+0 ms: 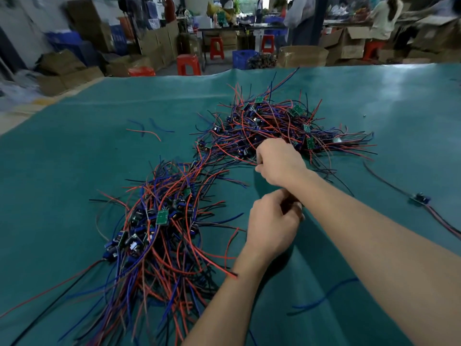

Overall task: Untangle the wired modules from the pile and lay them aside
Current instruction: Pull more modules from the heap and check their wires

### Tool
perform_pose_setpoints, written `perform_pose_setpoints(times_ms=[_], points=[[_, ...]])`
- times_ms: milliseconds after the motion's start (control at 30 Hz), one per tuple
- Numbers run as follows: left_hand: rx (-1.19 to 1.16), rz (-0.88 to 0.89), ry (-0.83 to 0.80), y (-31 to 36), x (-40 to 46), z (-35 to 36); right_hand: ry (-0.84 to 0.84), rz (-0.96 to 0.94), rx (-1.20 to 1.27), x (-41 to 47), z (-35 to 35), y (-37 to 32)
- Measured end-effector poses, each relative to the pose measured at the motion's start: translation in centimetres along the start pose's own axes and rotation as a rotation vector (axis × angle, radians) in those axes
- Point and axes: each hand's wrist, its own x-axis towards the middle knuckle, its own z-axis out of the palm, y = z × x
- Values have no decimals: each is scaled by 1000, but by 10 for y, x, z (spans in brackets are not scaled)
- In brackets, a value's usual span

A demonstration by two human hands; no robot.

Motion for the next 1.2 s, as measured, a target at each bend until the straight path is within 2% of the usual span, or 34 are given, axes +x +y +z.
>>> perform_pose_setpoints(times_ms=[167,333,433,533,700,867,1033,1100,1200], points=[[-1,-4,8,0,-1,0,119,26,242,-22,-9,16],[-178,-46,94,2,-1,2,275,222,560,-53,-38,42],[-297,-63,80,5,-2,1,354,301,660,-71,-40,44],[-305,-46,77,6,-2,-1,256,337,806,-85,-20,32],[-367,-114,116,2,1,-1,73,370,1424,-97,-11,41],[-330,-105,86,-2,1,0,118,397,1412,-101,-7,52],[-301,-96,60,-2,1,-1,-32,331,1530,-101,-6,58],[-280,-88,54,-2,1,-1,50,258,1461,-101,-7,62],[-250,-91,37,-2,2,0,278,202,1193,-98,-3,66]])
